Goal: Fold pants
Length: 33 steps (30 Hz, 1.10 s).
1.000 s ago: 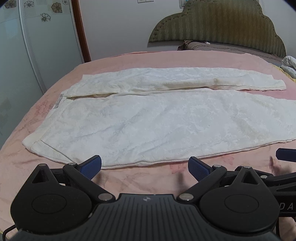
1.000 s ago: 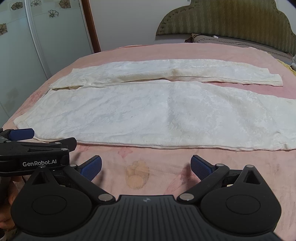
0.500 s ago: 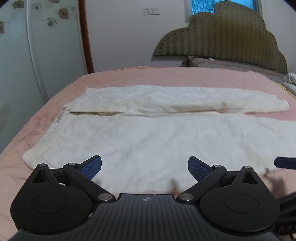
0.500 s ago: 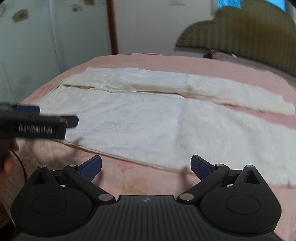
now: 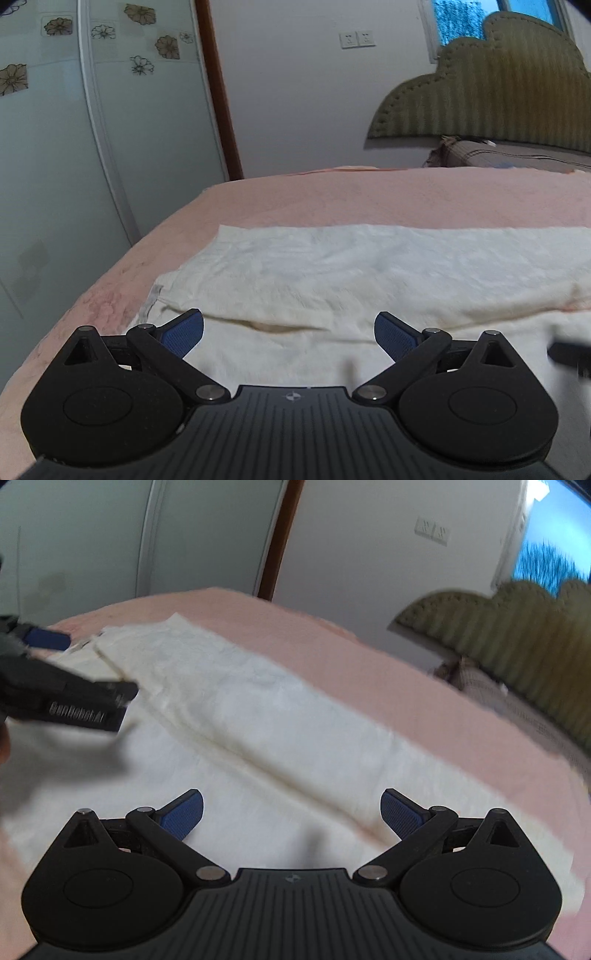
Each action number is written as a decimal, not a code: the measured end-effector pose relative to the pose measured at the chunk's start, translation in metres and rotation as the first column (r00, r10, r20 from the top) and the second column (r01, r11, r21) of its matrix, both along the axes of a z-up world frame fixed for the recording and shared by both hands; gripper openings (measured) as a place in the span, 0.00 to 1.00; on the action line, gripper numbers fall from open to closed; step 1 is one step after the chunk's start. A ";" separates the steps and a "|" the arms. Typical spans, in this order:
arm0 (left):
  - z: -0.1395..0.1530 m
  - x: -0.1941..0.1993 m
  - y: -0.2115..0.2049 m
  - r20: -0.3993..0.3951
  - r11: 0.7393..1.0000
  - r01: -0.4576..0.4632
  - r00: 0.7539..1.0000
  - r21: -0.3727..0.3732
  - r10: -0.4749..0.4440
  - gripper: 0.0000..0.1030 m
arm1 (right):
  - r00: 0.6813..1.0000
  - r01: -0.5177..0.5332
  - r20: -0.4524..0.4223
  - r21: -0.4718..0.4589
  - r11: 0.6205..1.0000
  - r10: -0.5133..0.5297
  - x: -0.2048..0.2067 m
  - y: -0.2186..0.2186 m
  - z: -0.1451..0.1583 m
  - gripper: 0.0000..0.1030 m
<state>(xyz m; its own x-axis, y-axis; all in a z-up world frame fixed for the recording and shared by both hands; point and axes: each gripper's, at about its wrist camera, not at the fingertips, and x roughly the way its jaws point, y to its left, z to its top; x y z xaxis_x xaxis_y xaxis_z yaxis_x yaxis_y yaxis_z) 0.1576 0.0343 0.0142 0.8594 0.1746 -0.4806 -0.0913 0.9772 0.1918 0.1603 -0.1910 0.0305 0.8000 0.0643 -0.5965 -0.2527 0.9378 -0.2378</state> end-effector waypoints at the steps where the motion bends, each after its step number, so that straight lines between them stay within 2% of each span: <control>1: -0.002 0.006 0.002 -0.005 1.000 -0.003 1.000 -0.004 0.003 0.94 | 1.000 -0.005 0.011 -0.024 1.000 0.005 0.017 0.000 0.002 1.00; 3: -0.007 0.014 0.006 -0.017 1.000 0.003 1.000 -0.019 -0.003 0.93 | 0.999 -0.031 -0.024 -0.038 0.999 0.030 0.054 0.001 0.001 1.00; 6: -0.020 0.019 0.012 -0.020 1.000 -0.010 1.000 -0.022 0.010 0.94 | 0.993 -0.075 -0.089 0.033 0.997 0.078 0.107 -0.003 -0.006 0.99; 10: -0.040 0.025 0.009 -0.054 0.998 -0.014 0.998 0.062 0.017 0.95 | 0.988 -0.107 -0.088 0.167 0.980 0.123 0.165 -0.007 -0.011 0.99; 13: -0.048 0.029 0.013 -0.103 0.999 0.002 0.995 0.033 0.002 0.95 | 0.986 -0.128 -0.076 0.213 0.969 0.146 0.203 -0.006 -0.016 0.98; 15: -0.052 0.031 0.017 -0.119 1.000 0.000 0.993 0.003 0.000 0.97 | 0.982 -0.136 -0.095 0.237 0.962 0.162 0.233 -0.003 -0.022 0.94; 18: -0.056 0.035 0.022 -0.133 0.999 -0.015 0.991 -0.029 0.011 1.00 | 0.977 -0.132 -0.130 0.249 0.959 0.168 0.268 -0.002 -0.032 0.83; 20: -0.058 0.038 0.025 -0.137 0.999 -0.017 0.991 -0.051 0.009 1.00 | 0.968 -0.147 -0.161 0.256 0.955 0.192 0.285 -0.001 -0.042 0.65; 21: -0.059 0.038 0.026 -0.136 0.998 -0.016 0.991 -0.055 0.009 1.00 | 0.964 -0.148 -0.177 0.263 0.953 0.198 0.293 0.000 -0.046 0.61; 23: -0.060 0.039 0.026 -0.133 0.998 -0.016 0.991 -0.055 0.008 1.00 | 0.938 -0.159 -0.239 0.348 0.924 0.252 0.308 -0.004 -0.055 0.59; 25: -0.060 0.038 0.025 -0.131 0.998 -0.015 0.991 -0.055 0.007 1.00 | 0.928 -0.200 -0.230 0.360 0.911 0.294 0.311 -0.002 -0.057 0.57; 27: -0.059 0.039 0.026 -0.133 0.998 -0.015 0.991 -0.061 0.007 1.00 | 0.910 -0.240 -0.237 0.370 0.898 0.341 0.307 -0.002 -0.056 0.35; 28: -0.059 0.039 0.026 -0.134 0.998 -0.016 0.991 -0.065 0.007 1.00 | 0.902 -0.247 -0.247 0.375 0.893 0.353 0.305 -0.002 -0.056 0.28; 29: -0.059 0.040 0.027 -0.134 0.997 -0.017 0.991 -0.069 0.008 1.00 | 0.902 -0.264 -0.242 0.345 0.901 0.357 0.302 0.001 -0.055 0.18; 31: -0.057 0.039 0.029 -0.125 0.996 -0.023 0.992 -0.081 0.013 0.99 | 0.913 -0.293 -0.203 0.277 0.915 0.354 0.290 0.007 -0.053 0.12; 33: -0.052 0.039 0.036 -0.100 0.992 -0.060 0.994 -0.112 0.049 0.94 | 0.928 -0.326 -0.134 0.161 0.932 0.348 0.271 0.018 -0.048 0.11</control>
